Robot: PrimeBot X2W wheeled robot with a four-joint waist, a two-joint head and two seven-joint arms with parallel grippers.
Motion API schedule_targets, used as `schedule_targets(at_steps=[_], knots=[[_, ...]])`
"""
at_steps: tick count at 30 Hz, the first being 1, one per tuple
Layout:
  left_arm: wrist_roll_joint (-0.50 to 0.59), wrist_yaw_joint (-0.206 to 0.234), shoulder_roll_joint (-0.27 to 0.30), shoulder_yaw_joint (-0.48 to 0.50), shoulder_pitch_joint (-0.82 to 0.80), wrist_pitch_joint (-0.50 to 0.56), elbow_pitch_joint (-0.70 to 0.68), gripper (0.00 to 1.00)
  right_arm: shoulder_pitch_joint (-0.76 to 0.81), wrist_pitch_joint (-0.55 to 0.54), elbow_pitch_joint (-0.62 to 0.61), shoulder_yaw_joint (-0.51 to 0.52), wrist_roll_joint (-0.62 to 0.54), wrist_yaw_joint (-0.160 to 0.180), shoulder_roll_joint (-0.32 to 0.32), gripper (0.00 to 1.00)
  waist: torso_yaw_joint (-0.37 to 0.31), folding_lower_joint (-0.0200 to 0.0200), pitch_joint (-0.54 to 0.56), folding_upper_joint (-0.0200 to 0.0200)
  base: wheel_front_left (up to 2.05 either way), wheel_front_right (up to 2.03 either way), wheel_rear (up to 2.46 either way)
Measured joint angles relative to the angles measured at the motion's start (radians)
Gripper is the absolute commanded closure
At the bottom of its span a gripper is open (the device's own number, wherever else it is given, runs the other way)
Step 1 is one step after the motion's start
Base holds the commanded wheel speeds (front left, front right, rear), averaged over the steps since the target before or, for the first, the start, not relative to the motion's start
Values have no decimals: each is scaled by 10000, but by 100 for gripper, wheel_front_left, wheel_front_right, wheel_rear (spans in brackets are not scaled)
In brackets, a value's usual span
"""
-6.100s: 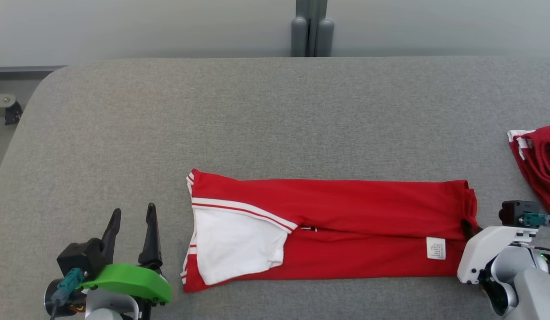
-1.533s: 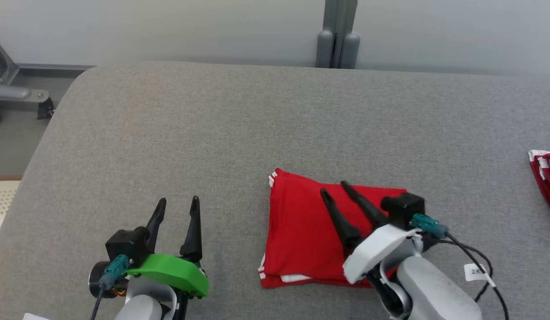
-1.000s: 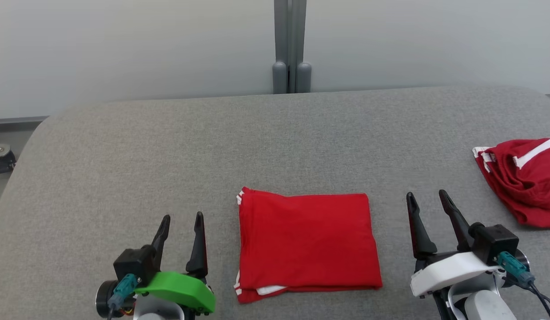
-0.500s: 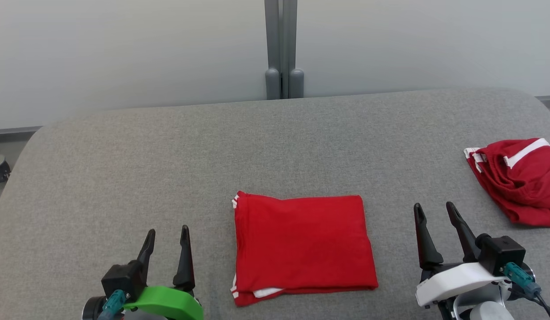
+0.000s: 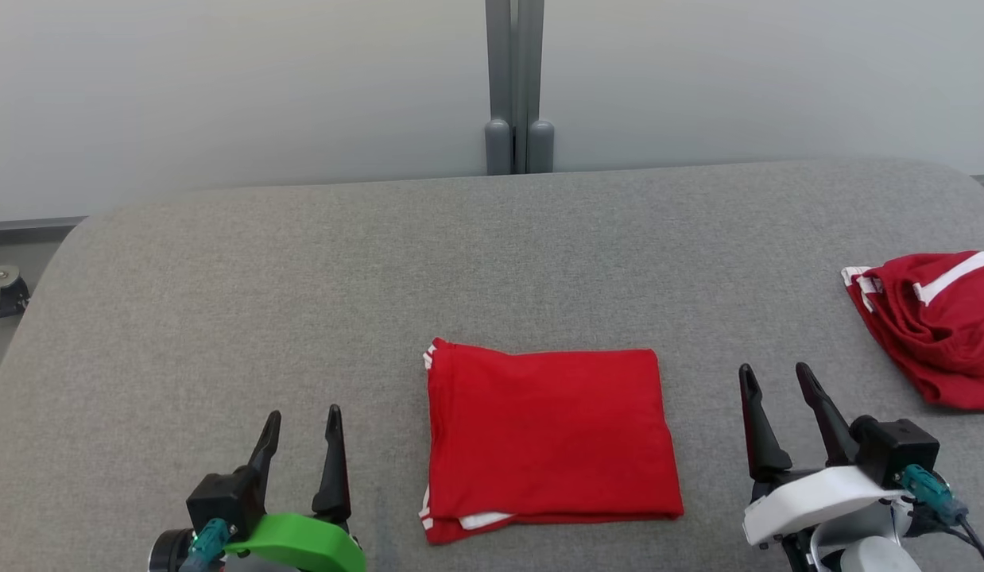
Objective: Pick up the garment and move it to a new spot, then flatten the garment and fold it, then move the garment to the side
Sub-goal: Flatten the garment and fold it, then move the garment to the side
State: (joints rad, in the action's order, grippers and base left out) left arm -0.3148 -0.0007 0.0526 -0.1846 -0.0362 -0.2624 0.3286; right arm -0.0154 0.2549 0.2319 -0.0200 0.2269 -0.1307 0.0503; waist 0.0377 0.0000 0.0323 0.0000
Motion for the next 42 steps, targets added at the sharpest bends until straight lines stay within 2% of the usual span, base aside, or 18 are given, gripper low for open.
schedule_targets(at_steps=[2,9,15,25,31,32,33,34,35,42], knots=[[27,-2,-8,0,-4,0,4,0,-110,-345,56,75,146,0,-8,0,56,0,-27,0,0,0,0],[65,0,-17,-13,-76,0,-33,0,-679,-2690,284,265,288,2,15,0,386,0,-194,0,0,0,0],[-107,90,-23,-169,-229,0,-105,0,-1119,-4111,972,-12,732,2,451,0,807,0,-455,0,0,0,0],[-244,215,-25,-199,-385,0,-255,0,-1528,-5110,2161,-414,1486,2,777,0,1585,0,-988,0,0,0,0],[-251,242,-23,-169,-419,0,-311,0,-1904,-5474,2543,-959,1875,2,943,0,1784,0,-1241,0,0,0,0],[-251,263,-25,-159,-422,0,-320,0,-1965,-5480,2573,-1037,1927,2,965,25,1784,0,-1269,0,0,0,0],[-251,268,-23,-155,-424,0,-328,0,-2025,-5482,2610,-1126,1958,2,993,59,1771,0,-1293,0,0,0,0],[-253,270,-23,-155,-428,0,-343,0,-2085,-5480,2638,-1225,2011,2,1018,75,1740,0,-1310,0,0,0,0],[-251,270,-25,-165,-440,0,-357,0,-2157,-5453,2671,-1300,2031,2,1053,100,1700,0,-1327,0,0,0,0],[-138,259,-25,-117,-502,-4,-579,0,-2541,-5141,2619,-1716,2034,-12,1344,100,1153,0,-1437,0,0,0,0]])
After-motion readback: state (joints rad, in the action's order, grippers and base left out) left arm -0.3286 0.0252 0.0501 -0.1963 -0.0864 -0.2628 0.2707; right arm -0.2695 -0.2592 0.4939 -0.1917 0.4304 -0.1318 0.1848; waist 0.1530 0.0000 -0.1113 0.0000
